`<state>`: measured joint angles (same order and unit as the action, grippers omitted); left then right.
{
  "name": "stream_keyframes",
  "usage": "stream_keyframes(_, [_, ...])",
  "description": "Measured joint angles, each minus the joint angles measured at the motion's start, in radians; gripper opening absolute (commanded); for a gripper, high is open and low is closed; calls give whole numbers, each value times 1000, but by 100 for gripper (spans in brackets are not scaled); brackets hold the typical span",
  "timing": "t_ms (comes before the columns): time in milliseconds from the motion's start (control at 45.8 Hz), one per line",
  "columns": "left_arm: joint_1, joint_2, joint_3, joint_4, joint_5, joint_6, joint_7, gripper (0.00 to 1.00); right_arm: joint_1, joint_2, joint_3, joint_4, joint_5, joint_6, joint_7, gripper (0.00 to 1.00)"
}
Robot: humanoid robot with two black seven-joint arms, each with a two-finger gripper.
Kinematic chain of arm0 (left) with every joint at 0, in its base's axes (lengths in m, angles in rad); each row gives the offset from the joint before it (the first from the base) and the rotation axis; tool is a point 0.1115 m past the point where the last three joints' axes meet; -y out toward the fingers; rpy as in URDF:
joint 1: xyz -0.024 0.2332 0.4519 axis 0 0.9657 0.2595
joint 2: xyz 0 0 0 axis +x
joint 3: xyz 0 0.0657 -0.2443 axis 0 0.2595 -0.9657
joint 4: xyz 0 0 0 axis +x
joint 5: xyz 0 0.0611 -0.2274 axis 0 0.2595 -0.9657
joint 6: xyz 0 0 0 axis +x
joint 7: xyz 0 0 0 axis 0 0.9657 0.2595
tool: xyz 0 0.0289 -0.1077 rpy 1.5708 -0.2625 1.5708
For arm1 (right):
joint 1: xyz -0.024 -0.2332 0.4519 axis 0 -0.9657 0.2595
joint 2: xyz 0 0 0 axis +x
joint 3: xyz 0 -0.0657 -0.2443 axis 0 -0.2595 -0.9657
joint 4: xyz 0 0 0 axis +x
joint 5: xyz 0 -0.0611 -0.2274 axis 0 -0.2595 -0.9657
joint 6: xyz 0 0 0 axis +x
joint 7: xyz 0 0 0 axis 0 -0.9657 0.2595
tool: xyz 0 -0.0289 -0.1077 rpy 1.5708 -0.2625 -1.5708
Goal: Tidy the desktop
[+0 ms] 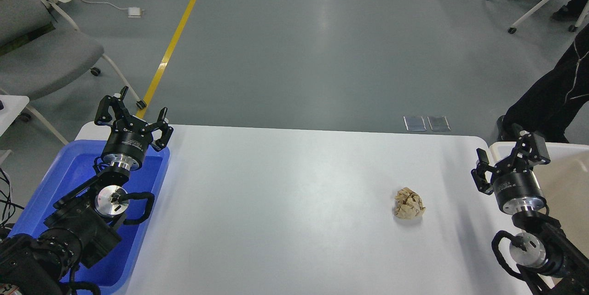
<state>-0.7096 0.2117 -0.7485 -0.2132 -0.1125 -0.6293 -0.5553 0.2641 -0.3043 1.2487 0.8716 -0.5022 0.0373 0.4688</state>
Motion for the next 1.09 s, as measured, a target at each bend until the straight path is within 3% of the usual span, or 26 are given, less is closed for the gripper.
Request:
stream_keyframes(677, [-1, 0, 0, 0, 0, 0, 0, 100, 8, -16, 6, 4, 1, 11, 6, 100])
stream_keyframes(1092, [-1, 0, 0, 0, 0, 0, 0, 100, 19, -61, -16, 8, 1, -36, 0, 100])
